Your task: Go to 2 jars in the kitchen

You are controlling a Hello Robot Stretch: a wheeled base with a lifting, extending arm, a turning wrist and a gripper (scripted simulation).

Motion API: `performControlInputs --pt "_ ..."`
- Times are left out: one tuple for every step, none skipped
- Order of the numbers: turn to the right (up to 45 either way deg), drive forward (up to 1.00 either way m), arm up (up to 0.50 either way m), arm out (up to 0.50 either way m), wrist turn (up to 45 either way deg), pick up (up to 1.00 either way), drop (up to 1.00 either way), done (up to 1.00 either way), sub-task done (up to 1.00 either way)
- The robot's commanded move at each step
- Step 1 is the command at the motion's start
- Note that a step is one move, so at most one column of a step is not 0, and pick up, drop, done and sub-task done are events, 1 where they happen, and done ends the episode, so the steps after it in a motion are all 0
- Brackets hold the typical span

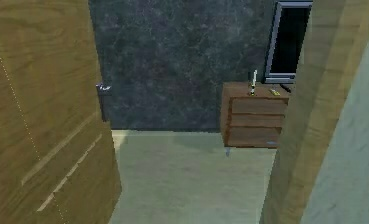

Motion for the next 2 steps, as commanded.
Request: performControlInputs --pt "0.0 0.25 0.0 0.0 0.0 0.0 0.0 0.0 0.0" --pt "3.0 0.0 0.0 0.0 0.0 0.0 0.0 0.0 0.0"
